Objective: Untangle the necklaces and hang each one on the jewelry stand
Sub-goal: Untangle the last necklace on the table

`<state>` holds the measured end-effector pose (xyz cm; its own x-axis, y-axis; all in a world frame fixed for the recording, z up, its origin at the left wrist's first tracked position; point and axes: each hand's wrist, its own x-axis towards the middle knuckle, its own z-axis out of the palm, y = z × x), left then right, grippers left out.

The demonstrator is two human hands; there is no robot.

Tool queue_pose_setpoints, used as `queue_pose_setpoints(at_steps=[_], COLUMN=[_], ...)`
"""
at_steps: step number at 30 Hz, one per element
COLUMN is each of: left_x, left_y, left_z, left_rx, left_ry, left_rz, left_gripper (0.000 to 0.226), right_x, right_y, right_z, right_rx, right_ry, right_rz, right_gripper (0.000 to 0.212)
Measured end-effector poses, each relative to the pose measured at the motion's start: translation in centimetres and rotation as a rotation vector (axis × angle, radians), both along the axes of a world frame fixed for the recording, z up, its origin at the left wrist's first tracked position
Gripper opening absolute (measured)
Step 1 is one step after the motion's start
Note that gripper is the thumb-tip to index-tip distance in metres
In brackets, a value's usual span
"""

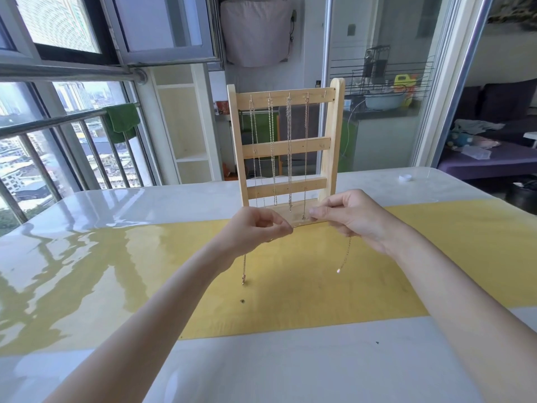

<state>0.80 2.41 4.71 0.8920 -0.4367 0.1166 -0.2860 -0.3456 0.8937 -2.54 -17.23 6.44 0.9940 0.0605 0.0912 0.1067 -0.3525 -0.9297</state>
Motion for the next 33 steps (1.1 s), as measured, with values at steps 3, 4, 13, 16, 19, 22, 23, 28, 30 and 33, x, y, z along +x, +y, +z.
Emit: queue_pose_setpoints(at_steps=[3, 4, 13, 16, 19, 22, 23, 28, 30, 33], left_x=[0.1, 0.1, -0.2, -0.4, -0.5, -0.5, -0.6, -0.4, -0.1, 0.0], left_y=[-0.1, -0.1, -0.1, -0.4, -0.5, -0.4, -0.5, -0.2, 0.1, 0.3], left_z=[0.0, 0.1, 0.4, 0.4, 0.4, 0.3, 0.4, 0.7, 0.8, 0.4], left_rx=[-0.005, -0.006, 0.062, 0.104, 0.116, 0.097, 0.083, -0.073, -0.155, -0.154], left_ry=[-0.009, -0.018, -0.054, -0.08, -0.093, -0.071, -0.052, 0.037, 0.034, -0.003], left_rz=[0.011, 0.017, -0.029, -0.044, -0.02, 0.022, 0.028, 0.057, 0.122, 0.183], left_gripper=[0.011, 0.012, 0.02, 0.017, 0.018, 0.025, 0.025, 0.026, 0.028, 0.029], right_x=[0.3, 0.5, 0.4, 0.4, 0.5, 0.3, 0.3, 0.1, 0.1, 0.5], right_y=[-0.1, -0.2, 0.3, 1.1, 1.6, 1.8, 1.8, 1.6, 1.2, 0.9], right_z=[-0.2, -0.4, -1.5, -1.8, -2.1, -2.0, -1.9, -1.9, -2.1, -2.5], right_rx=[-0.002, -0.006, -0.026, 0.015, 0.065, 0.063, 0.054, -0.07, 0.003, 0.167], right_ry=[-0.014, -0.019, 0.077, 0.079, 0.066, 0.061, 0.065, 0.164, 0.191, 0.188], right_rz=[-0.04, -0.051, 0.095, 0.125, 0.099, 0.095, 0.105, 0.188, 0.155, -0.007], right_gripper=[0.023, 0.024, 0.027, 0.023, 0.02, 0.009, 0.006, 0.015, 0.017, 0.02])
